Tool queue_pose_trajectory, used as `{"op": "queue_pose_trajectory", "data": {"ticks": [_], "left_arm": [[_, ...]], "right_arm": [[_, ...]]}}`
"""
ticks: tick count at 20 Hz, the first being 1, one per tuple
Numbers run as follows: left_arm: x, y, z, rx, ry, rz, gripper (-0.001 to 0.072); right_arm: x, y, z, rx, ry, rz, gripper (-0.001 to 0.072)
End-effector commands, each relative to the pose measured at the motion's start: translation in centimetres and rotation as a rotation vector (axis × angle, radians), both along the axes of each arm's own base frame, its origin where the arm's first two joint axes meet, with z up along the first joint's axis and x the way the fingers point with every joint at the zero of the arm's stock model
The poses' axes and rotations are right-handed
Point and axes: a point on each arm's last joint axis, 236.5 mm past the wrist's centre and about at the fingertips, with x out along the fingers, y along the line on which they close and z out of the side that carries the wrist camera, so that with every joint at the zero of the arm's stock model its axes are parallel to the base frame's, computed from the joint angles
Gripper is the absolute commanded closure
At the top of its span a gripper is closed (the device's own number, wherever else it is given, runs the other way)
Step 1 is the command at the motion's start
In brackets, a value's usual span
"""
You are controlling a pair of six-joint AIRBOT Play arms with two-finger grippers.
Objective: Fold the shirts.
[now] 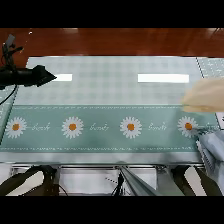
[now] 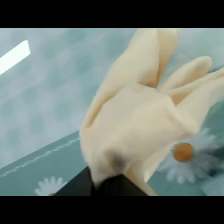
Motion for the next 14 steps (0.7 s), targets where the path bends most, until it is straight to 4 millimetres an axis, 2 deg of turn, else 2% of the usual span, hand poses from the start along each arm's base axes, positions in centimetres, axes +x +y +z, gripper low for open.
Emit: {"op": "queue_pose_trajectory", "data": {"ticks": [1, 2, 5, 8, 12, 14], "left_arm": [[1.3, 0.0, -1.0, 0.003, -0.002, 0.02, 0.0647], [1.5, 0.0, -1.3, 0.004, 0.0, 0.022, 0.0647], [2.4, 0.3, -1.9, 0.007, -0.006, 0.046, 0.0647], [3.6, 1.1, -1.9, 0.017, -0.038, 0.088, 0.0648], [5.3, 2.3, -1.4, 0.033, -0.097, 0.151, 0.0648], [5.9, 2.8, -1.1, 0.039, -0.121, 0.176, 0.0649]], "right_arm": [[-10.5, -7.0, -1.1, -0.093, 0.278, -0.36, 0.0668], [-12.4, -7.7, -1.5, -0.097, 0.329, -0.407, 0.0668], [-15.3, -9.2, -1.5, -0.095, 0.368, -0.542, 0.0668], [-19.6, -11.1, -1.5, -0.173, 0.498, -0.687, 0.0668], [-23.1, -12.2, -1.0, -0.242, 0.608, -0.786, 0.0668], [-23.4, -12.3, -0.9, -0.25, 0.62, -0.794, 0.0666]]}}
